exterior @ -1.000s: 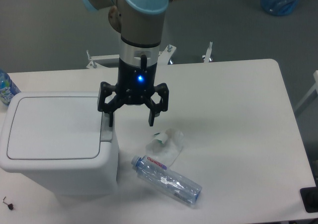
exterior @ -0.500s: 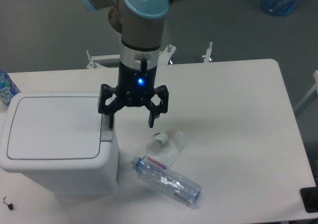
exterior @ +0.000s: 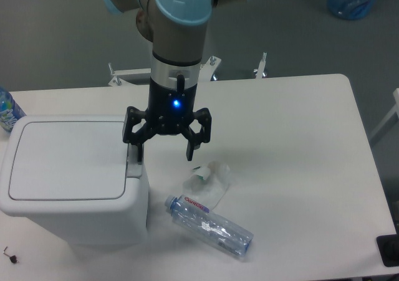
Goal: Open the trash can
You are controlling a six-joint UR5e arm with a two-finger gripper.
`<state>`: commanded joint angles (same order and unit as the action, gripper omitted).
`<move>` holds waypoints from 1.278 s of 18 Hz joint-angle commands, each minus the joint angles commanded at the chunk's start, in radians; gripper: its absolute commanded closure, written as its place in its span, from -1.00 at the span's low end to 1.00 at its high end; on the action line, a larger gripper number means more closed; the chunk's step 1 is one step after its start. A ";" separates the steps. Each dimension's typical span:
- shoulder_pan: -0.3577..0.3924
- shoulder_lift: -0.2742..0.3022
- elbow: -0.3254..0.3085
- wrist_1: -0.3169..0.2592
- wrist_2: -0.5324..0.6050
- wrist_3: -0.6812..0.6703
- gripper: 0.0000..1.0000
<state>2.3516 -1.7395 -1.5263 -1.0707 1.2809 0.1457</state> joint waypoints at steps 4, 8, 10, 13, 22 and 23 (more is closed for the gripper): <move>0.000 -0.003 0.000 0.000 0.000 0.000 -1.00; 0.002 0.005 0.050 0.005 0.003 0.031 -1.00; 0.011 0.006 0.092 0.003 0.005 0.076 -1.00; 0.060 0.011 0.127 -0.011 0.030 0.219 -1.00; 0.188 0.046 0.120 -0.092 0.303 0.662 -1.00; 0.202 0.046 0.120 -0.106 0.319 0.723 -1.00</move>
<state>2.5539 -1.6935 -1.4067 -1.1764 1.5998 0.8691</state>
